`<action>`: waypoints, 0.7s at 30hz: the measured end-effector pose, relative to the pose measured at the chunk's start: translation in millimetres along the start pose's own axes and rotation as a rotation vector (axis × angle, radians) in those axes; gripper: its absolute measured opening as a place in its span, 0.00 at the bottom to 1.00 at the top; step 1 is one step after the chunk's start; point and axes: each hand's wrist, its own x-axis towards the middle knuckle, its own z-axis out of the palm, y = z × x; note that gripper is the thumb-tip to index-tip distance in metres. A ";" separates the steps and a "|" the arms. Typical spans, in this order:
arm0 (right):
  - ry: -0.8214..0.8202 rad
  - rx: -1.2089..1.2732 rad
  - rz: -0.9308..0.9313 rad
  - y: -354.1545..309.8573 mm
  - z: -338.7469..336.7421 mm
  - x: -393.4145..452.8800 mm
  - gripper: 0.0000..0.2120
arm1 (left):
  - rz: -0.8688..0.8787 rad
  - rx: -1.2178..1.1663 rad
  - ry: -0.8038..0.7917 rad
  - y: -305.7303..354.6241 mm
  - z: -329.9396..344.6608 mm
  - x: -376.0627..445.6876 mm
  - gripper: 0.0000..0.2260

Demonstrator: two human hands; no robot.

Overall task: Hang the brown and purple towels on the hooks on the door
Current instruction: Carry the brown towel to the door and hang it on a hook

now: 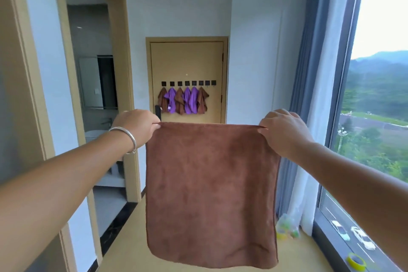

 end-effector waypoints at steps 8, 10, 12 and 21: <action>0.063 -0.036 -0.004 2.7 34.9 57.0 0.14 | 0.005 0.105 0.101 -14.5 34.2 53.3 0.16; 0.074 -0.035 -0.020 8.6 49.1 83.1 0.15 | -0.008 0.114 0.099 -16.5 46.7 72.2 0.16; 0.084 -0.020 -0.024 16.5 65.3 109.6 0.15 | -0.027 0.128 0.100 -16.4 61.1 93.8 0.16; 0.114 -0.009 -0.017 77.4 135.6 227.9 0.15 | -0.058 0.167 0.135 5.7 110.0 222.0 0.16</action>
